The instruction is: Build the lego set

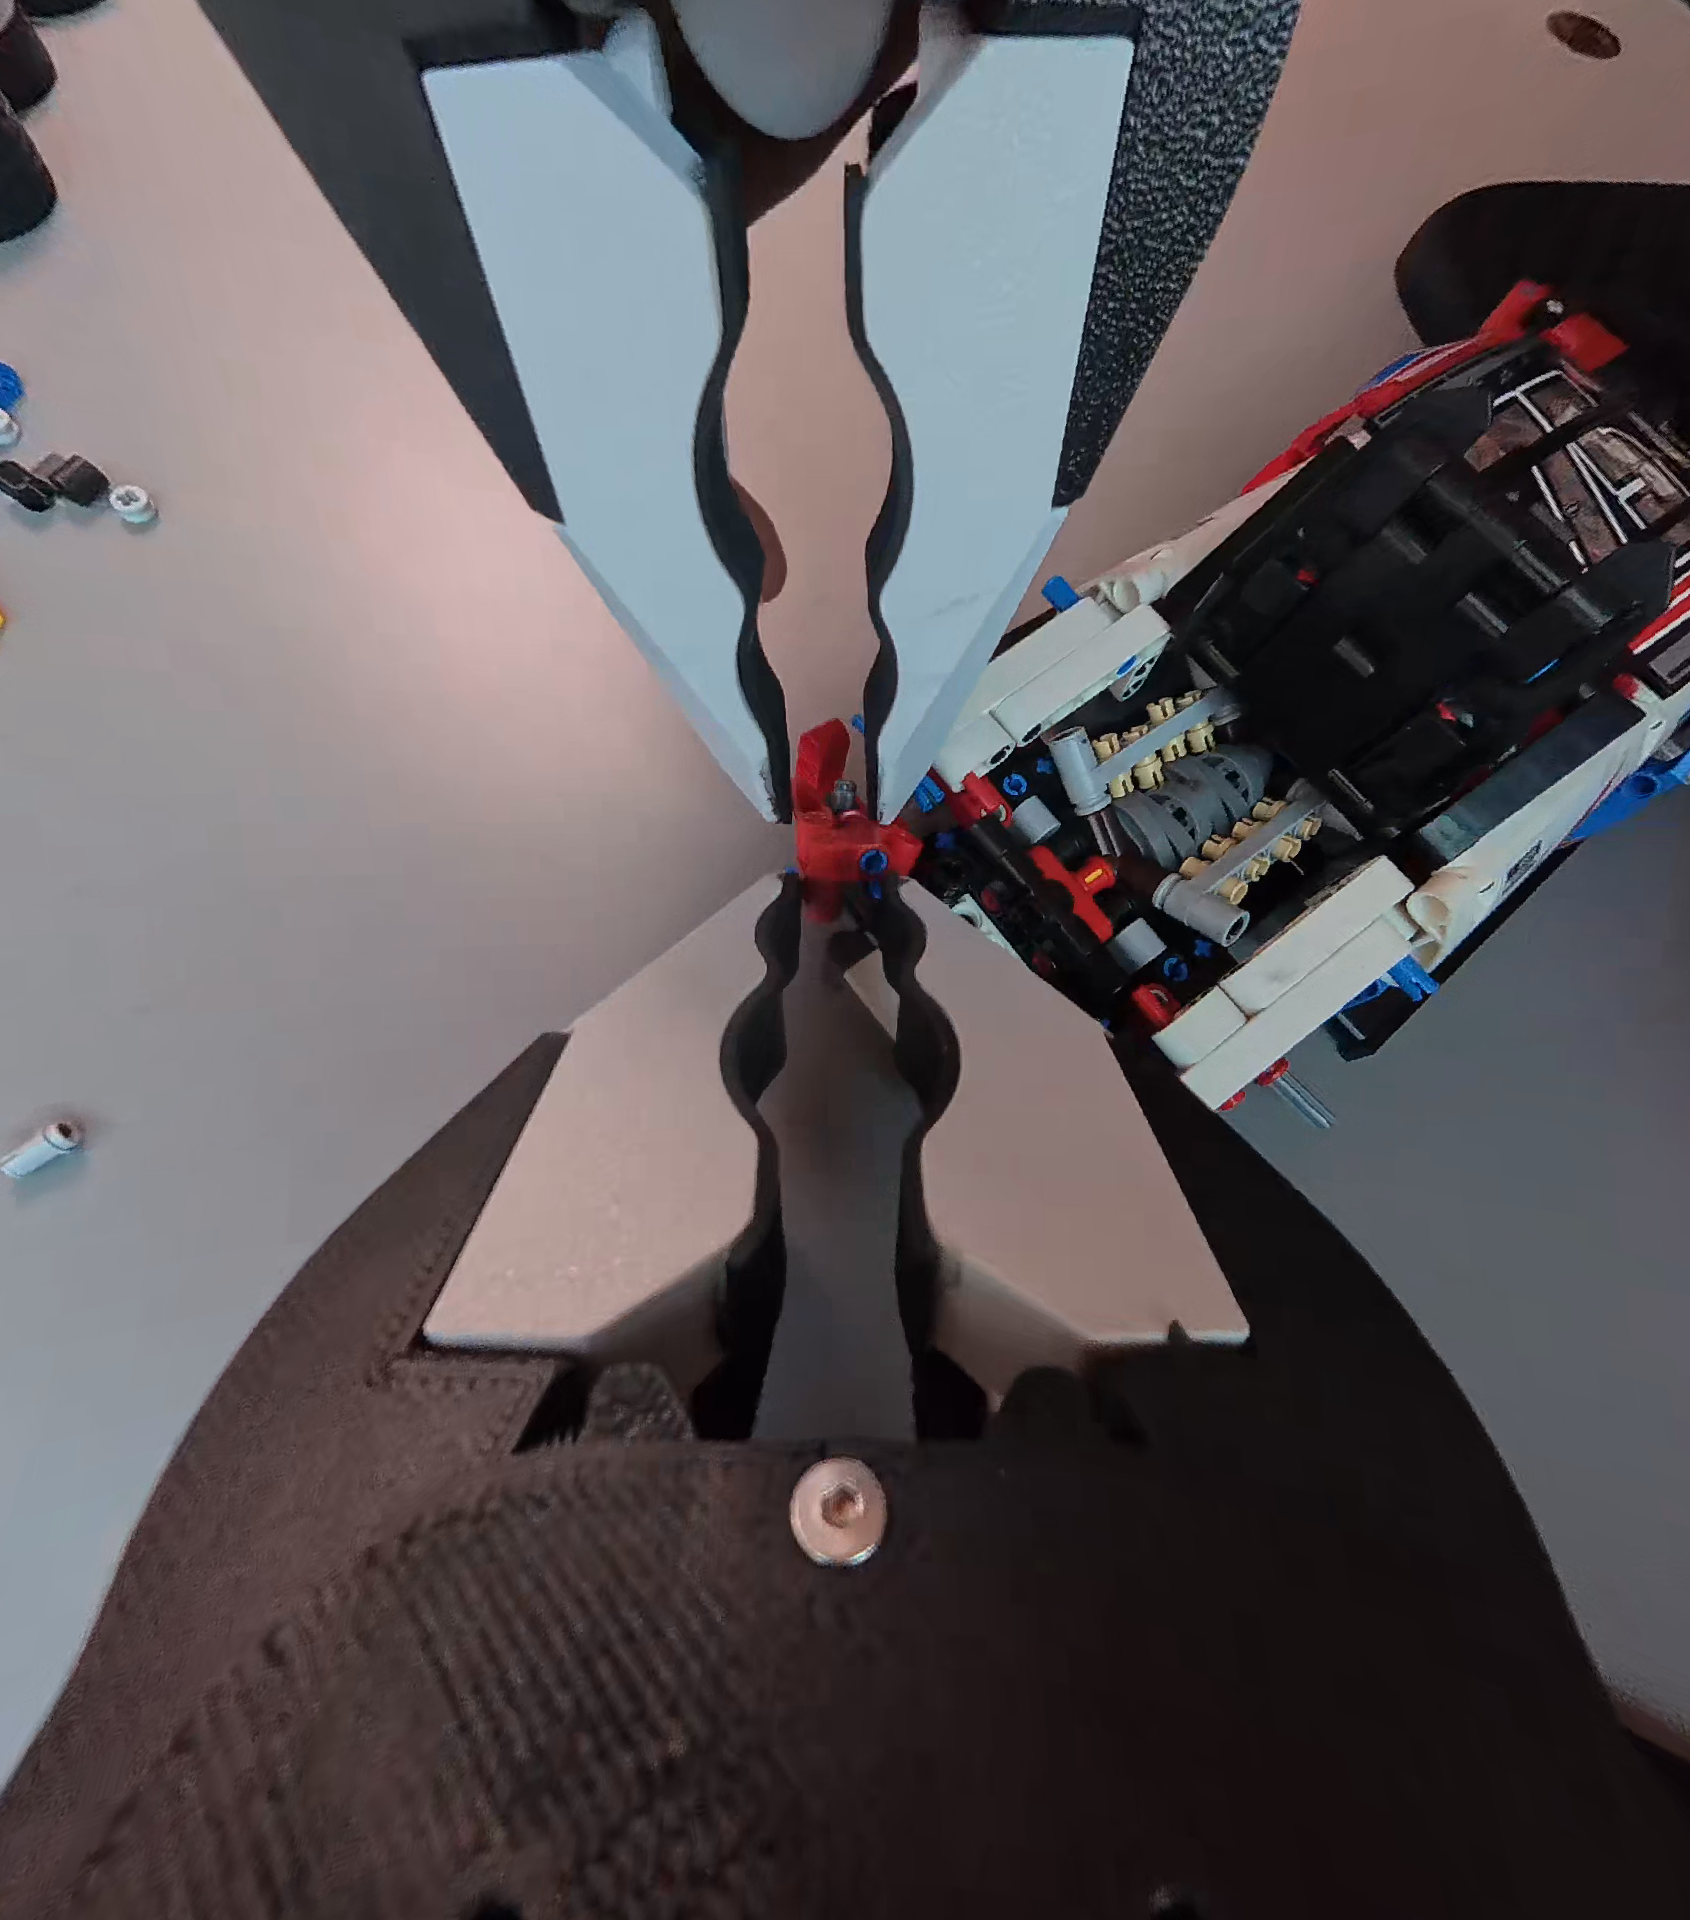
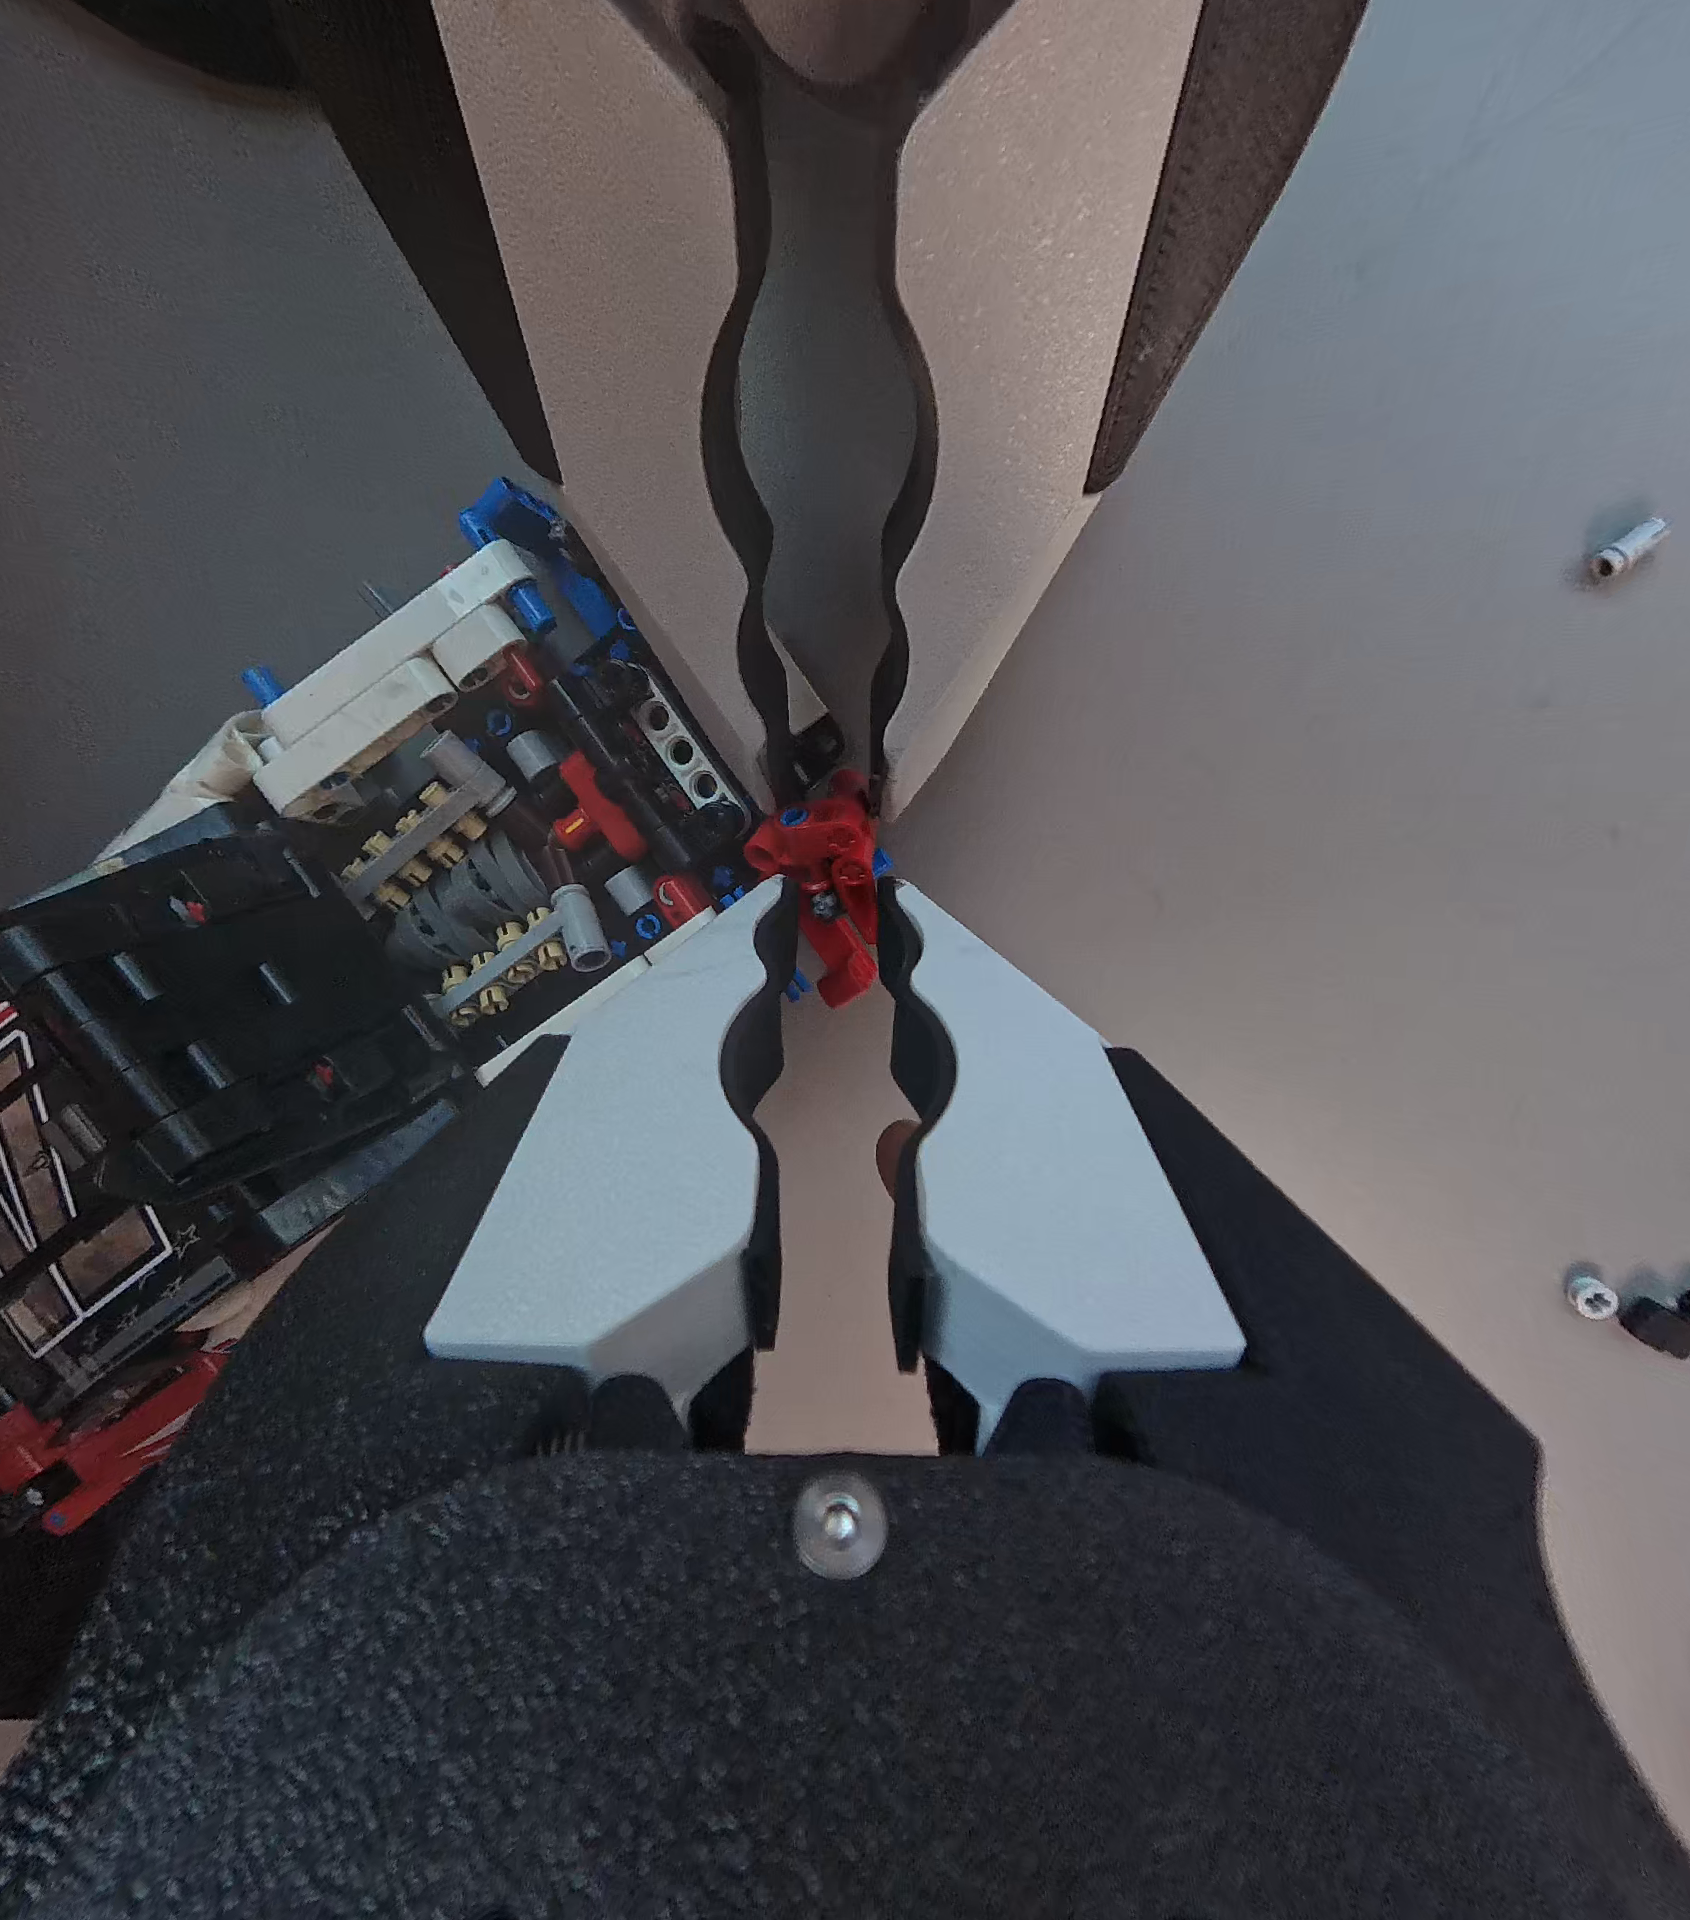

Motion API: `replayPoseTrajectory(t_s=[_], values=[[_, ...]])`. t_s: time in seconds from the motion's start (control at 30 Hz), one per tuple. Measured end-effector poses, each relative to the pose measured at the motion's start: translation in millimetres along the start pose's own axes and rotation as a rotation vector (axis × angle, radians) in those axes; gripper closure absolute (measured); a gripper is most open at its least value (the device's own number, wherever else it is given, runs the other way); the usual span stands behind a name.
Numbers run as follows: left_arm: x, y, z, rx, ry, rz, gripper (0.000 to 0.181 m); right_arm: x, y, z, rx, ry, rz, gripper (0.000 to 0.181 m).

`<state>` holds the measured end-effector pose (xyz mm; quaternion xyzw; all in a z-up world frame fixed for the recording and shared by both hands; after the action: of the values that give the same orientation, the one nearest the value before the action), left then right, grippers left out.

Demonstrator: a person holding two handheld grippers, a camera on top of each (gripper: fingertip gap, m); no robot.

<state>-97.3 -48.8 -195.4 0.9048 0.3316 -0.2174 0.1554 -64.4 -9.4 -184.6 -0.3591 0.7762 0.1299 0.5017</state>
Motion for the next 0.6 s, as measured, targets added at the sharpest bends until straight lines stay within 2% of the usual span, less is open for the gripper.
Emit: replayPoseTrajectory(t_s=[0.2, 0.6], values=[[-0.7, 0.4, 3.4, 0.074, -0.016, -0.017, 0.175, -0.2, -1.3, -2.2, 0.016, 0.024, -0.021, 0.169], [-1.8, 1.6, 4.4, 0.059, -0.039, -0.029, 0.175, -3.2, 2.9, -5.2, 0.065, 0.088, -0.071, 0.177]])
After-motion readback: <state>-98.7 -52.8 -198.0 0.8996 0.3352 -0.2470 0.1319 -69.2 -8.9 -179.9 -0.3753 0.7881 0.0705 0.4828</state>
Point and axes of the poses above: each gripper's, where its closed fingertips meet, x out along the fingers, z out of its underside, y = z × x across the jaws, the point moved 4 cm from there along -x, back along the fingers, and after that the axes turned 7 degrees about y, right-handed, at the moved point
